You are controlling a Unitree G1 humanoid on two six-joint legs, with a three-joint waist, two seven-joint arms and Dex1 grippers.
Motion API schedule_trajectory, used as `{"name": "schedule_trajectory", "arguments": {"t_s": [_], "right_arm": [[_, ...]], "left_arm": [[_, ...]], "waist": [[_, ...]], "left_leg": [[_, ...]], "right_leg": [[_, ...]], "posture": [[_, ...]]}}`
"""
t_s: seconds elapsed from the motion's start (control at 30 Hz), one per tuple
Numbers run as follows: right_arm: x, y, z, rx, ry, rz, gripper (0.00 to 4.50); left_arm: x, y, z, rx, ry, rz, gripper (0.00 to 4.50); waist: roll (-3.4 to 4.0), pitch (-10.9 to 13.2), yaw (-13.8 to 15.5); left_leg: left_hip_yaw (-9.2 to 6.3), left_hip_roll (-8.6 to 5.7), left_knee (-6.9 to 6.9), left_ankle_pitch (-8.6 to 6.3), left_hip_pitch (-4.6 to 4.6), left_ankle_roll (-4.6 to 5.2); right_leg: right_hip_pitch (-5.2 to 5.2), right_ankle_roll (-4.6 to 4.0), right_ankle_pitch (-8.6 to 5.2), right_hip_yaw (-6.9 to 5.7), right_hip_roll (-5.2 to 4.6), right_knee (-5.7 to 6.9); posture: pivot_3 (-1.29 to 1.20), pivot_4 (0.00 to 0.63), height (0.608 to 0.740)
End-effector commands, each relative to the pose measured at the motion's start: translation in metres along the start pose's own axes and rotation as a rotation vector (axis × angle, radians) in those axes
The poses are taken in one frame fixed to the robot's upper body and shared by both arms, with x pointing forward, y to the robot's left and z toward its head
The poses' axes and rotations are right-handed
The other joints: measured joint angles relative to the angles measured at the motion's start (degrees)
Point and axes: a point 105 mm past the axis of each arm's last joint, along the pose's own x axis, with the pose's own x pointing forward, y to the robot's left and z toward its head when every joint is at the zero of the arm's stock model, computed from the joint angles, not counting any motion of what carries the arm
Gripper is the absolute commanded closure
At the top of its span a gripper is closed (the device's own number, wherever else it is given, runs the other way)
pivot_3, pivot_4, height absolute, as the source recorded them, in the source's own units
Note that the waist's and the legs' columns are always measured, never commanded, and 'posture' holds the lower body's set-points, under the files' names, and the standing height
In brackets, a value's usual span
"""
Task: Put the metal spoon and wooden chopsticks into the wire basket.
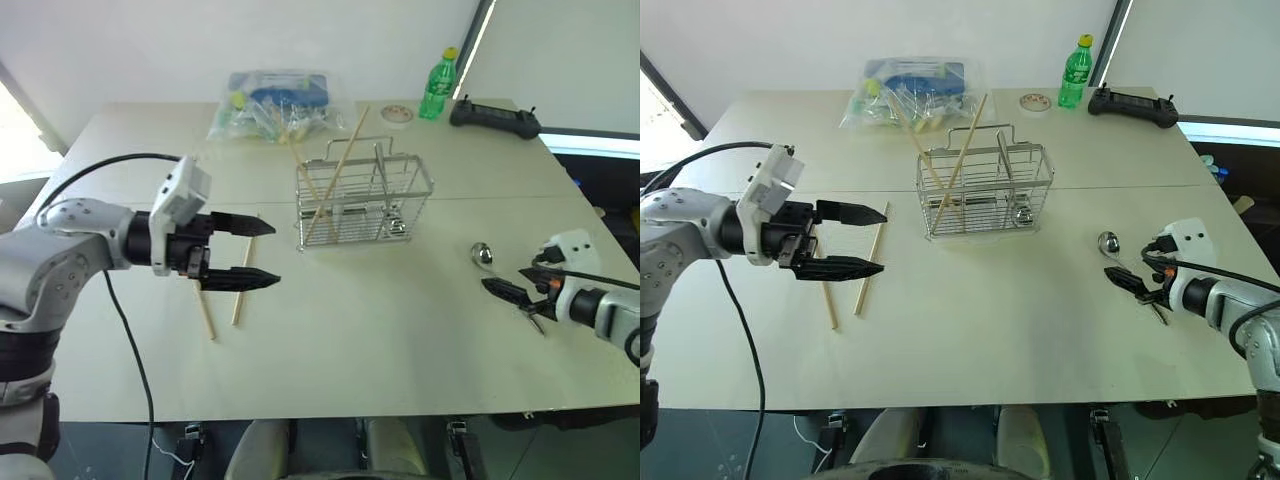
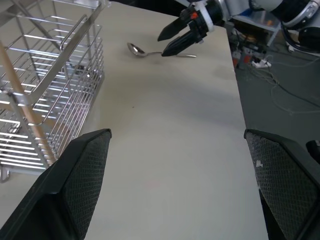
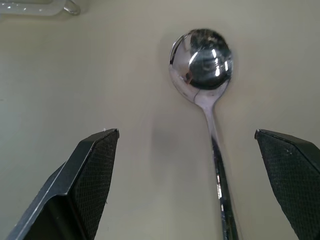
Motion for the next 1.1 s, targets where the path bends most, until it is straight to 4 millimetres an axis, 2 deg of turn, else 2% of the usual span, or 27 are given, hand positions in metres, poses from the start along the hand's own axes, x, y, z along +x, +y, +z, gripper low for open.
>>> {"name": "schedule_trajectory", "arguments": {"t_s": [0.03, 0.3, 0.4, 0.77, 1.1], "right_arm": [[-0.001, -0.015, 0.013, -0.052, 0.009, -0.051, 0.04], [0.008, -0.018, 0.027, -0.235, 0.025, -0.005, 0.04], [0.015, -0.026, 0.026, -0.161, 0.084, -0.017, 0.04], [0.024, -0.018, 0.028, -0.08, 0.182, 0.097, 0.04], [0.025, -0.011, 0.008, -0.101, 0.303, 0.15, 0.04]], "left_arm": [[0.0, -0.005, 0.01, 0.063, -0.006, -0.014, 0.0], [0.002, -0.006, 0.015, 0.075, -0.026, -0.01, 0.0], [0.002, -0.005, 0.016, 0.082, -0.025, 0.007, 0.0], [0.0, -0.009, 0.017, 0.08, -0.025, 0.022, 0.0], [0.001, -0.011, 0.017, 0.086, -0.01, -0.002, 0.0]], "waist": [[0.05, 0.01, -0.17], [0.05, 0.02, -0.61], [0.05, 0.03, -0.96], [0.07, 0.04, -1.05], [0.06, 0.03, -0.97]], "left_leg": [[0.03, 0.0, 0.0, 0.0, 0.01, 0.0], [0.05, -0.02, 0.0, 0.0, 0.05, 0.0], [0.05, -0.02, 0.03, 0.0, 0.04, 0.0], [0.06, -0.04, 0.0, 0.0, 0.05, 0.0], [0.05, -0.06, 0.0, 0.0, 0.05, 0.0]], "right_leg": [[0.0, 0.0, 0.0, 0.02, 0.0, 0.01], [0.01, 0.01, 0.0, 0.02, 0.03, 0.02], [0.03, 0.02, 0.01, 0.03, 0.03, 0.01], [-0.02, 0.02, 0.01, 0.05, 0.05, 0.04], [-0.01, 0.03, 0.01, 0.04, 0.05, 0.04]], "posture": [[0.0, 0.15, 0.726], [0.0, 0.15, 0.726], [0.0, 0.15, 0.726], [0.0, 0.15, 0.726], [0.0, 0.15, 0.726]]}}
